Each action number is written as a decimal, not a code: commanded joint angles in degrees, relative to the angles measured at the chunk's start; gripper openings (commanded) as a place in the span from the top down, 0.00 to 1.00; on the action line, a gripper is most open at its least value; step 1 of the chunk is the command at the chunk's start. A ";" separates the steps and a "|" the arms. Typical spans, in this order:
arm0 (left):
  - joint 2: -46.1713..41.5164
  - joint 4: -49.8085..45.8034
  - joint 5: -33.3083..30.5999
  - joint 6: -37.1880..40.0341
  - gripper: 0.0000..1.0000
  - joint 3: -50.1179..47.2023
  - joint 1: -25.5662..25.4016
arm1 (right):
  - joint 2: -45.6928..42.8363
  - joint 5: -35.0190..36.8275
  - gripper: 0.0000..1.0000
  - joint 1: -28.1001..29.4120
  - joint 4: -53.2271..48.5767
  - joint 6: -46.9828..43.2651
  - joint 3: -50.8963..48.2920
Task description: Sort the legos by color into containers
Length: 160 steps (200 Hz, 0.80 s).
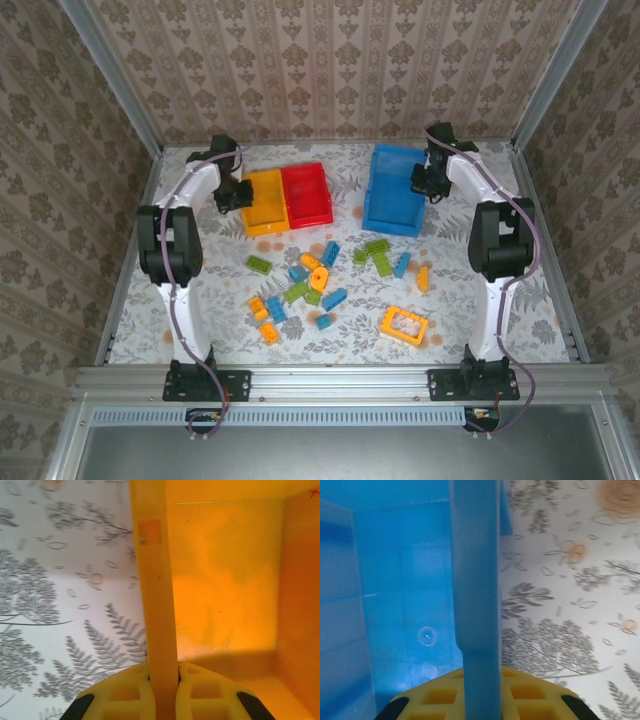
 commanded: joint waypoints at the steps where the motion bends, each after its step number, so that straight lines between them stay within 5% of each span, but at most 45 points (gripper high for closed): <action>1: 1.32 -1.73 -1.54 2.69 1.00 1.59 -2.86 | 2.04 -5.22 0.98 3.00 -1.72 -2.49 3.49; 69: 2.12 -2.85 -4.00 1.51 1.00 3.17 -5.02 | 4.60 -6.36 0.89 4.99 -4.00 -4.04 5.84; 101: 0.05 -3.14 -6.15 -0.11 0.75 2.64 -4.98 | 0.42 -2.35 0.60 4.99 -3.35 -3.25 3.46; 160: -9.94 -2.88 -9.87 -4.58 0.44 -1.36 -4.76 | -18.63 3.55 0.48 4.95 0.85 -0.67 -11.29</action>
